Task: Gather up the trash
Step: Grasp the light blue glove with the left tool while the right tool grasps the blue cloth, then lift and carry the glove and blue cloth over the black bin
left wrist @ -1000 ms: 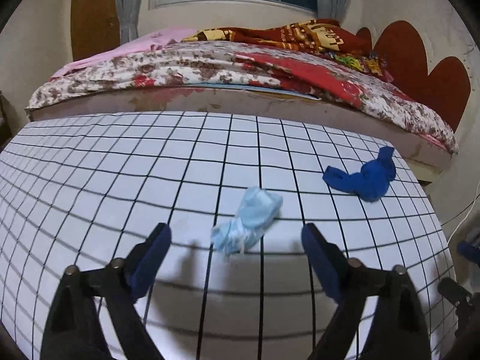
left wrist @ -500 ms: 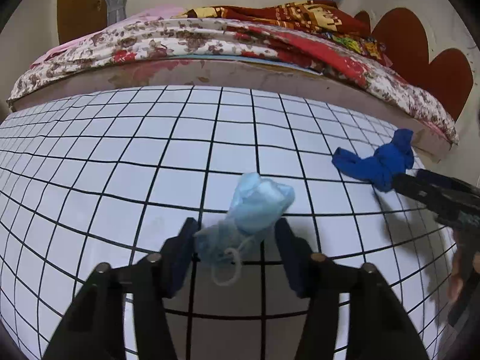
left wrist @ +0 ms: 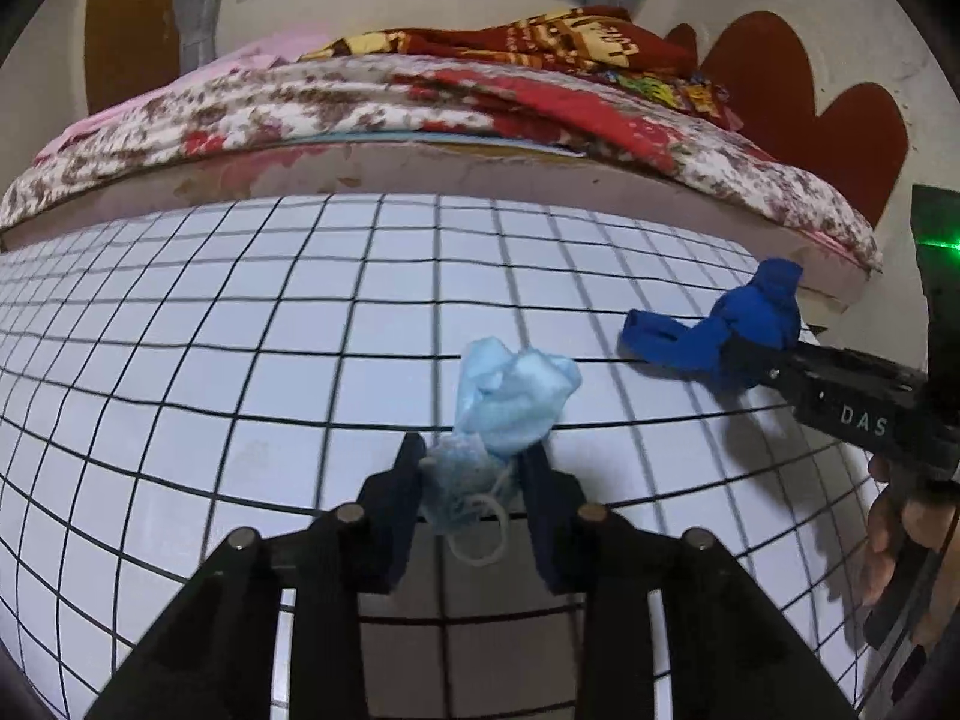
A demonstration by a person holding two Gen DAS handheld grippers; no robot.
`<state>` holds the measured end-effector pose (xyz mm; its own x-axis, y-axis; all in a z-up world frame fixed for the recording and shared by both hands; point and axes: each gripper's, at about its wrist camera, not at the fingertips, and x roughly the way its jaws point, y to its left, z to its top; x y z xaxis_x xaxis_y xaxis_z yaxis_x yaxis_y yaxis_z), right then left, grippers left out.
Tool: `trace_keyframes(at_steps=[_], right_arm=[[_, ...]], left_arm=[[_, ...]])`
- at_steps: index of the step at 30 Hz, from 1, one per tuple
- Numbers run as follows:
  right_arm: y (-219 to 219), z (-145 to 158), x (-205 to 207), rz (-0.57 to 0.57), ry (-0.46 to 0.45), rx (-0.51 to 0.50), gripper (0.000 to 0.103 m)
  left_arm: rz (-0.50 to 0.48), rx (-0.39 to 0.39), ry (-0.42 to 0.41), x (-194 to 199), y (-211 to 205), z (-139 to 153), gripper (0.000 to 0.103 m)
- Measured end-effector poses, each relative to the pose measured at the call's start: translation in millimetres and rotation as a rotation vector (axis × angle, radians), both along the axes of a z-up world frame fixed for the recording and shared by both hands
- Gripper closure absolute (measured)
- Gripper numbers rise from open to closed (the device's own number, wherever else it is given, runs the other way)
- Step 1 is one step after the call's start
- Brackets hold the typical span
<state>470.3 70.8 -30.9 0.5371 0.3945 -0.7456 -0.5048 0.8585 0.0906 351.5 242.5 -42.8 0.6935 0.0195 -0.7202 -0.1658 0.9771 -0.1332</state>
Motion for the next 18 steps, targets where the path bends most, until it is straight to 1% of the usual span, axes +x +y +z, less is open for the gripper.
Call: trace_keyframes(at_steps=[2, 7, 14, 15, 18], right_arm=[[-6, 5, -8, -0.004, -0.015, 0.002, 0.056], [-26, 20, -34, -0.004, -0.039, 0.002, 0.056], [-44, 38, -70, 0.004, -0.076, -0.021, 0.056], [-47, 41, -76, 0.003, -0.078, -0.018, 0.056], [-52, 49, -92, 0.0, -0.082, -0.01, 0.056]], left_arm=[[-0.013, 0.007, -0.015, -3, -7, 6, 0.07], [-0.057, 0.001, -0.024, -9, -15, 16, 0.07], [-0.089, 0.059, -0.056, -29, -30, 32, 0.07], [-0.07, 0.061, -0.069, -32, -32, 34, 0.07], [-0.079, 0.069, -0.08, -43, -33, 40, 0.07]])
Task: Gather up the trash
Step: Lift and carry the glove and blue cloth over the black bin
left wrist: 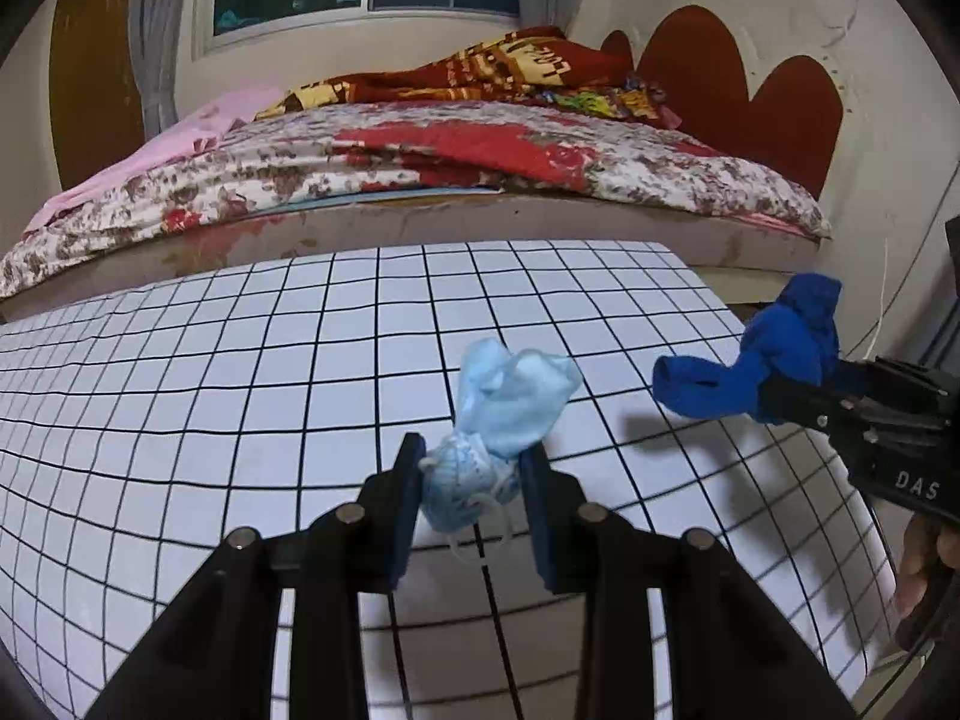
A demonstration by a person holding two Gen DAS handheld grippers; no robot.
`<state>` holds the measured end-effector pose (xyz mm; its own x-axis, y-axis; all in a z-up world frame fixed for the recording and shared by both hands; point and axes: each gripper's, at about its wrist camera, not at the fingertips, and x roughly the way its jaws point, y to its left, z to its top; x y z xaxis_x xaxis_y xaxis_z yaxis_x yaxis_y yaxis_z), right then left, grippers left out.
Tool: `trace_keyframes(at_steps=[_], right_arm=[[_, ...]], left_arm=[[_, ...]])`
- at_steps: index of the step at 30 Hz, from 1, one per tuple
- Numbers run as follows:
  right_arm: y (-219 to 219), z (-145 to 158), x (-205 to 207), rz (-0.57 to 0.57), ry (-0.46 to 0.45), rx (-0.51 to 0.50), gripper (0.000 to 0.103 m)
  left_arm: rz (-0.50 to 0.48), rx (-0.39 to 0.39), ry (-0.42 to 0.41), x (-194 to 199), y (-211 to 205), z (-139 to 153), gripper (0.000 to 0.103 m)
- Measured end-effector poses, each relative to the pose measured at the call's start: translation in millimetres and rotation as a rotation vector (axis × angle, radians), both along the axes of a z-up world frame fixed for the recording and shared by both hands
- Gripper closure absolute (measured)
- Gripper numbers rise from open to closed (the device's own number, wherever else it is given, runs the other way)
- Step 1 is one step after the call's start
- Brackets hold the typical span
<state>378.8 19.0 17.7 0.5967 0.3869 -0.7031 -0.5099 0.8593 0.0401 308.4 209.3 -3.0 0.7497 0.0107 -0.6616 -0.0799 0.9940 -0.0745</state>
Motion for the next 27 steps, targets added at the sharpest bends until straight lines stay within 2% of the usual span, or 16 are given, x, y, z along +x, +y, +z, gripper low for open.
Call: trace_keyframes(at_steps=[14, 19, 27], right_arm=[[-28, 52, -77, 0.014, -0.069, 0.012, 0.056], [-31, 65, -104, 0.025, -0.094, 0.021, 0.056], [-52, 88, -142, 0.01, -0.142, 0.045, 0.056]], left_arm=[[-0.01, -0.003, -0.045, -58, -7, 27, 0.07], [0.016, -0.027, -0.058, -83, 0, 34, 0.07], [0.026, -0.013, -0.087, -127, -9, 52, 0.07]])
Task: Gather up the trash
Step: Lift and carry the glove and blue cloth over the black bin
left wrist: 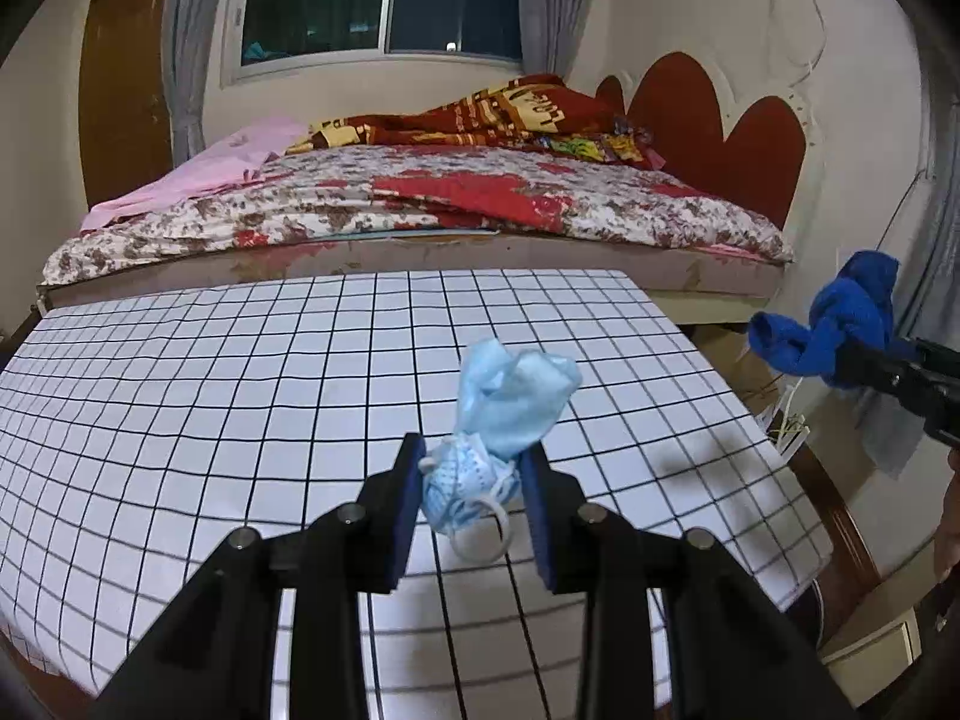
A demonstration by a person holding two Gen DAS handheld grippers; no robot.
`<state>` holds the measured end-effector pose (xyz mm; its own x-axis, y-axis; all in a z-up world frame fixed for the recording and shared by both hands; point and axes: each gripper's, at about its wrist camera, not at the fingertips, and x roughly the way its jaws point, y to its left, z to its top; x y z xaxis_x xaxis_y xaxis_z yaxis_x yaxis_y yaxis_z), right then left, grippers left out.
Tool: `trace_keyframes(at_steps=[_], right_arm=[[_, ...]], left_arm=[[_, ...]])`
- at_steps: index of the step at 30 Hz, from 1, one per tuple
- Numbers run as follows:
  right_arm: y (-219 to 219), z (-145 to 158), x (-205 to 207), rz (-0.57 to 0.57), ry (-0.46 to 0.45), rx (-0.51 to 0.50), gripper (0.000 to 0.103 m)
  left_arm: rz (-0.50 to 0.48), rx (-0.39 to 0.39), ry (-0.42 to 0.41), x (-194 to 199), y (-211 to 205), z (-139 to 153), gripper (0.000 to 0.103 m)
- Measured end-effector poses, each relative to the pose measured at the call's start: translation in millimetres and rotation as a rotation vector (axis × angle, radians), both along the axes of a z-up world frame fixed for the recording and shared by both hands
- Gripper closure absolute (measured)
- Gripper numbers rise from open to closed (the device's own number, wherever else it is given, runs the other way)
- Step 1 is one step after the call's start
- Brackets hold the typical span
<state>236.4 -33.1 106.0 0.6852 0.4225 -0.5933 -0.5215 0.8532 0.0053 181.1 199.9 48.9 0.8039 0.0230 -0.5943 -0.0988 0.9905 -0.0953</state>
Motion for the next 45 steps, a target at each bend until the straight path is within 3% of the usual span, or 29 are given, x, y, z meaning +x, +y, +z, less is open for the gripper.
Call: trace_keyframes(at_steps=[13, 20, 32, 45], right_arm=[[-53, 35, -74, -0.015, -0.111, 0.043, 0.056], [-83, 35, -102, -0.032, -0.121, 0.081, 0.056], [-164, 17, -137, -0.138, -0.13, 0.111, 0.056], [-258, -35, -154, -0.328, -0.101, 0.067, 0.056]], left_arm=[[-0.059, 0.032, -0.107, -55, -59, 38, 0.07], [-0.125, 0.041, -0.121, -73, -98, 38, 0.07], [-0.242, 0.012, -0.125, -86, -176, 23, 0.07], [-0.424, 0.008, -0.069, -90, -268, -8, 0.07]])
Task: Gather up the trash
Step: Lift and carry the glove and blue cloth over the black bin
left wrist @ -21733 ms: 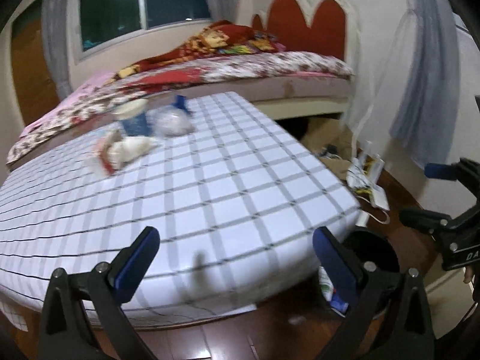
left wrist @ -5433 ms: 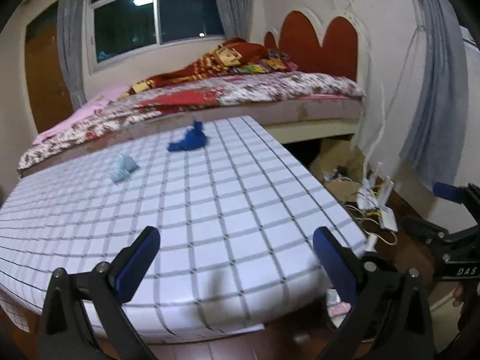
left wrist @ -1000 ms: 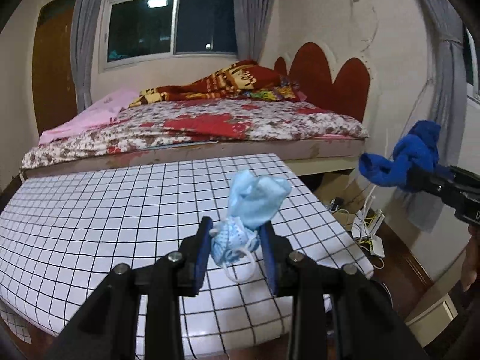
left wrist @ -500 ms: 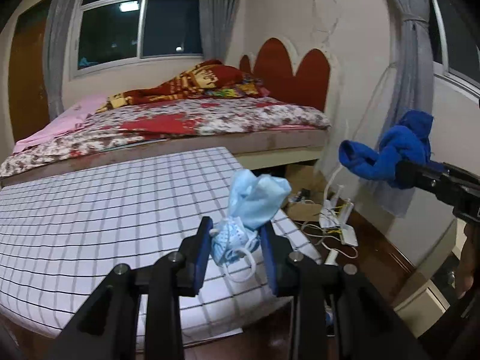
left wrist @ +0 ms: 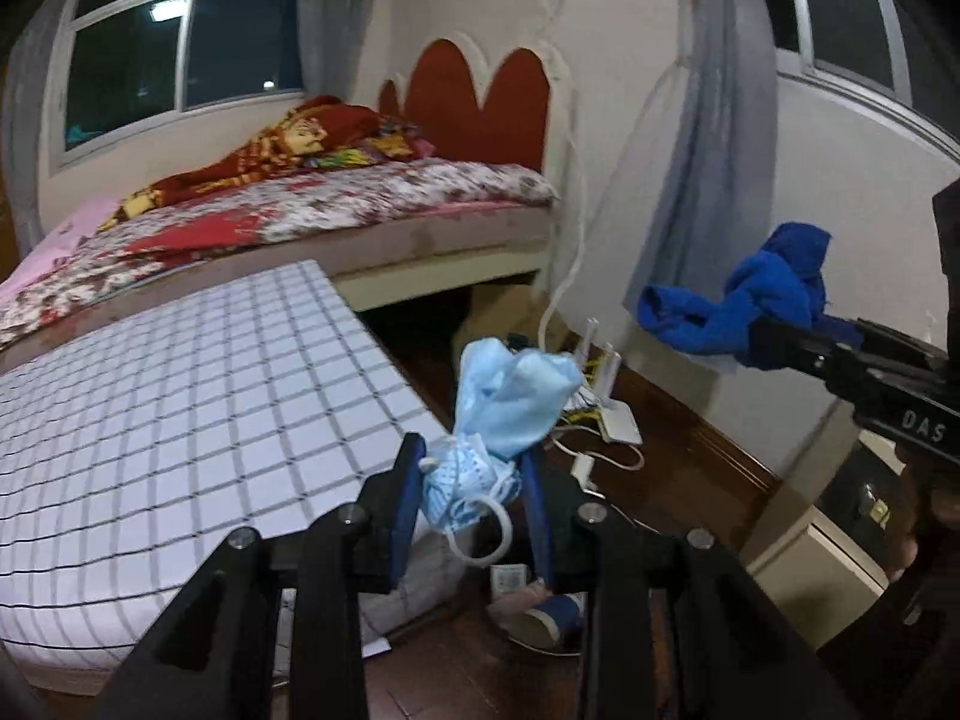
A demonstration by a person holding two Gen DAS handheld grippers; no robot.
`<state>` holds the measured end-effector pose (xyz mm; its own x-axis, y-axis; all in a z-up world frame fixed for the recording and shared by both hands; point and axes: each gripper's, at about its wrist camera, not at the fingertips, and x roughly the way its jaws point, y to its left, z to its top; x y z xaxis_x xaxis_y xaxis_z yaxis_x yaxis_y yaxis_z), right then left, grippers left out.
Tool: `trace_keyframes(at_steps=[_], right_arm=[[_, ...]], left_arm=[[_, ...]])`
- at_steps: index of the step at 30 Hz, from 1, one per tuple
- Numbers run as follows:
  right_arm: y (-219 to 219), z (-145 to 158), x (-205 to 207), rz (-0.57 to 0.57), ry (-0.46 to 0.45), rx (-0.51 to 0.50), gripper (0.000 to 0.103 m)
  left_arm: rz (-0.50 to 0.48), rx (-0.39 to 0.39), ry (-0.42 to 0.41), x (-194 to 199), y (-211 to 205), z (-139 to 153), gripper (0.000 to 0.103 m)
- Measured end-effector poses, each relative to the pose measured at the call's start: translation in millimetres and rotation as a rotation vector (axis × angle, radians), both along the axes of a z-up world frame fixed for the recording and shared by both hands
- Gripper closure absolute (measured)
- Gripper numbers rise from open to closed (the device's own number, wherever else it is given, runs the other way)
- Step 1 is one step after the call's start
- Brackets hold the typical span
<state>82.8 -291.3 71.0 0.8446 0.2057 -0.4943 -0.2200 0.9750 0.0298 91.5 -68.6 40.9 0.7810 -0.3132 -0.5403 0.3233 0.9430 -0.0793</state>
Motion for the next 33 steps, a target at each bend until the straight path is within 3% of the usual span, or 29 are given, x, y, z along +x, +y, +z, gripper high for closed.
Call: trace_keyframes(at_steps=[11, 25, 33], right_arm=[[-46, -55, 0, -0.097, 0.131, -0.001, 0.056], [-31, -113, 11, -0.063, 0.214, -0.109, 0.056], [-37, -146, 23, -0.049, 0.275, -0.123, 0.055]], left_arm=[[-0.074, 0.011, 0.088, -4, -43, -43, 0.07], [-0.088, 0.01, 0.146, 3, -57, -80, 0.07], [-0.103, 0.028, 0.221, 14, -63, -112, 0.07]])
